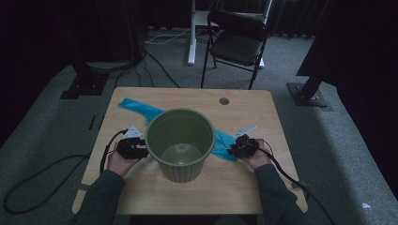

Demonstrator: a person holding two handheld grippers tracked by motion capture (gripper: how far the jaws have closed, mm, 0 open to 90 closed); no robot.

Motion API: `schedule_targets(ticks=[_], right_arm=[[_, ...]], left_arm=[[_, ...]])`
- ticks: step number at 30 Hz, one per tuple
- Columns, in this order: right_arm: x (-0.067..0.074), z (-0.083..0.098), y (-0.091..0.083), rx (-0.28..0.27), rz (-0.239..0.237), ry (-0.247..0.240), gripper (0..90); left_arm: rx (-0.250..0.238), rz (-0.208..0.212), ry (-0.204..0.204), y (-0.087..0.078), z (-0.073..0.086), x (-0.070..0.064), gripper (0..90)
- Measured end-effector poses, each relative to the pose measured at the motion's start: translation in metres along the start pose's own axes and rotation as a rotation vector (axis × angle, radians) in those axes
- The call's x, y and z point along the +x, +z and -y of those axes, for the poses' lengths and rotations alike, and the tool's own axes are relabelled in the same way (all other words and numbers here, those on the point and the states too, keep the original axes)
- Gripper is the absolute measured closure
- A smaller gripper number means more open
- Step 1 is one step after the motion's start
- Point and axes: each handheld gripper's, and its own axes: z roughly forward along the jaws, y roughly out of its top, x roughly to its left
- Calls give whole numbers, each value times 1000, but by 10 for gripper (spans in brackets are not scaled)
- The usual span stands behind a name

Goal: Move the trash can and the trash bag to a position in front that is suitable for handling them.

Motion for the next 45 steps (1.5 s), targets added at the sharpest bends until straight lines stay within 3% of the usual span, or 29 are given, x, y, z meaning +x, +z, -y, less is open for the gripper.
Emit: schedule_targets(ticks=[1, 5, 16, 22, 25, 27, 29, 32, 38, 45], right_arm=[[0, -8, 6, -6, -4, 7, 596], [-3, -21, 19, -12, 7, 23, 533], [-7, -44, 46, 27, 14, 31, 511], [-6, -45, 49, 34, 34, 18, 590], [-7, -45, 49, 25, 45, 30, 710], [-8, -45, 50, 24, 46, 32, 735], [-9, -45, 50, 21, 56, 38, 844], [-9, -45, 49, 27, 67, 36, 889], [-5, -41, 44, 62, 85, 1, 892], [-7, -19, 26, 86, 98, -27, 892]], left_arm=[[2, 1, 2, 0, 0, 0, 517], [5, 3, 5, 0, 0, -1, 517], [5, 7, 5, 1, 0, -1, 517], [8, 9, 6, 1, 0, -1, 516], [7, 6, 8, 1, 0, -1, 516], [6, 7, 7, 1, 0, -1, 517], [9, 6, 8, 1, 0, -1, 517], [8, 7, 8, 1, 0, -1, 516], [8, 8, 7, 1, 1, 0, 516], [12, 7, 9, 1, 1, -1, 516]])
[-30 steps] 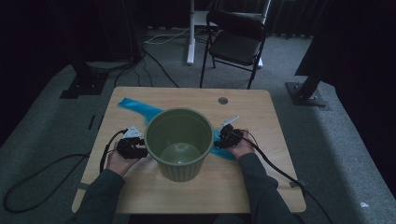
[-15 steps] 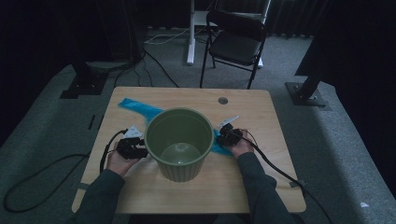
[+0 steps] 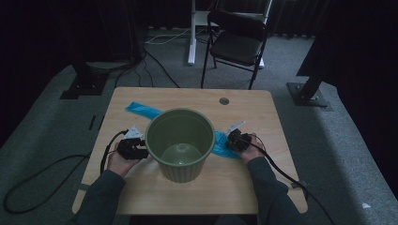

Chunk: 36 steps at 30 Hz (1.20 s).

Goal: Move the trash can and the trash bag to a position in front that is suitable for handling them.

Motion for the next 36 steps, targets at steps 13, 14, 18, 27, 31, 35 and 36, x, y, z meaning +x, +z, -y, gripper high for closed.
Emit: schedule_targets(ticks=[13, 14, 18, 27, 31, 35, 36], right_arm=[[5, 49, -31, 18, -16, -41, 891], [5, 52, -33, 18, -16, -42, 891], [6, 67, -43, 16, -14, -38, 891], [6, 94, -58, 5, -24, -19, 889], [4, 92, -63, -33, -37, -2, 761], [6, 77, -68, -70, -53, 1, 583], [8, 72, -68, -78, -54, -3, 564]], left_arm=[[-2, 2, -4, 0, 0, 0, 516], [-3, 2, -4, 0, 0, 0, 516], [-4, 2, -5, 0, 0, 0, 516], [-2, 3, -8, 1, 0, 0, 516], [-2, 1, -8, 1, -1, 1, 516], [-3, 3, -7, 2, -1, 1, 516], [-3, 3, -7, 2, -1, 1, 516]])
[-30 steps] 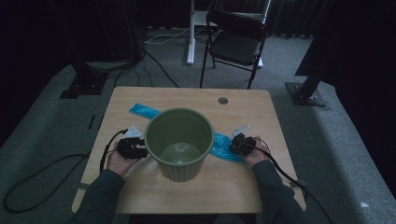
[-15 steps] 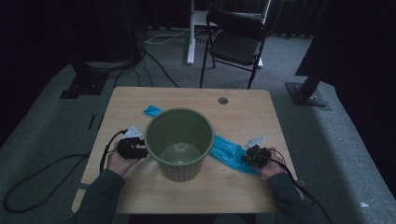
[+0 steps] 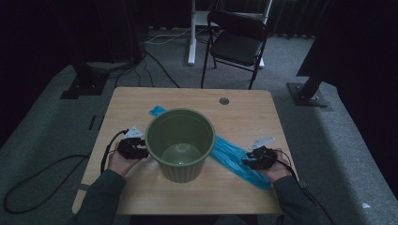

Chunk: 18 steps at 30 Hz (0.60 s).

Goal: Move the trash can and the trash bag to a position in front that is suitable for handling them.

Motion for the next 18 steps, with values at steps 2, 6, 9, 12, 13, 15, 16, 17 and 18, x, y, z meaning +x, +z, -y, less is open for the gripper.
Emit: schedule_targets(ticks=[2, 6, 9, 12, 13, 15, 16, 17, 18], right_arm=[[2, -9, 1, -10, -6, -9, 551], [6, -26, 8, -27, -23, -27, 547], [11, -34, 15, -16, -27, -55, 541], [14, -39, 21, -5, -29, -64, 536], [15, -40, 23, -7, -31, -66, 535], [15, -42, 25, -7, -35, -61, 531], [15, -43, 26, -5, -35, -54, 528], [14, -44, 27, -7, -34, -56, 527], [14, -45, 27, -9, -32, -54, 525]], left_arm=[[0, 1, 0, 0, 0, 0, 516], [-1, 3, -2, -1, 0, 0, 515], [-1, 4, -2, -1, 0, 0, 515], [-1, 4, -3, 0, 0, 0, 514], [-1, 4, -3, 0, 0, 0, 514], [0, 4, -3, 0, 0, 0, 514], [1, 3, -2, 0, 0, 0, 513], [2, 2, -2, 0, 0, 0, 513], [2, 2, -2, 0, 0, 0, 513]])
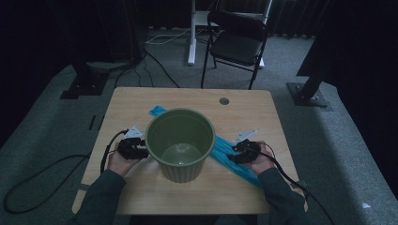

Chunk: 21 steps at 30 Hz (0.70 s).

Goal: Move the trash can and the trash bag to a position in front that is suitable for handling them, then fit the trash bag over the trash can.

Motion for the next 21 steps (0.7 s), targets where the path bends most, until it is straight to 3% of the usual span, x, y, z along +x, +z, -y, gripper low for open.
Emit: schedule_targets(ticks=[5, 14, 21], right_arm=[[-6, -9, 0, -21, -3, 25, 511], [-9, -19, 12, 11, 34, 9, 515], [-21, -25, 29, 43, 50, 34, 524]], left_arm=[[1, 2, 0, 0, 0, 0, 513], [-4, 3, -8, -1, 0, 1, 512], [1, 1, -20, 0, 1, 2, 512]])
